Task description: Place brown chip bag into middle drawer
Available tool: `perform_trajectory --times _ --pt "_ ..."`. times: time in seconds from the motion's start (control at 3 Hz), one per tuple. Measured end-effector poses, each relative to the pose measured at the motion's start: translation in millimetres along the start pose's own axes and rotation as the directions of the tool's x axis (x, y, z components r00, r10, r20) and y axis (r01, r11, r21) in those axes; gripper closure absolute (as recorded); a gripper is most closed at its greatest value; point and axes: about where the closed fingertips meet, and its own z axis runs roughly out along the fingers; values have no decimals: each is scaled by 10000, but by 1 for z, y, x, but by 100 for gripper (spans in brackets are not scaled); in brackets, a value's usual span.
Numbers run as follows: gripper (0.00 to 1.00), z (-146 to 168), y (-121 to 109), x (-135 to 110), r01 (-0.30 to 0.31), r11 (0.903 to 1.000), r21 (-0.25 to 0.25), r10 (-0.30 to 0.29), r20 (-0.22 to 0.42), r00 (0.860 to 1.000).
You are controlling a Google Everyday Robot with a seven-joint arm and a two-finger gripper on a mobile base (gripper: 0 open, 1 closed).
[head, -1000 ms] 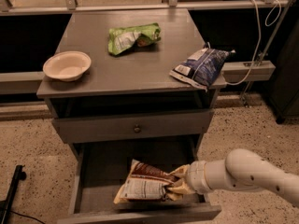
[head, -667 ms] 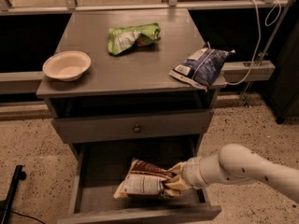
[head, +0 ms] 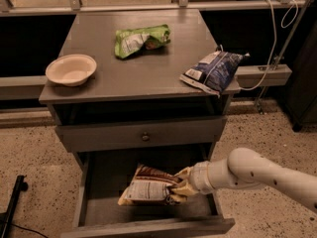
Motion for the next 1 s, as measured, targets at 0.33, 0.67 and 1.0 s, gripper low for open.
perform_trajectory --times 0.33,0.67,1.0 --pt "57 0 0 0 0 10000 -1 0 0 10000" --pt "34 0 0 0 0 10000 -1 0 0 10000" --pt "11 0 0 0 0 10000 -1 0 0 10000"
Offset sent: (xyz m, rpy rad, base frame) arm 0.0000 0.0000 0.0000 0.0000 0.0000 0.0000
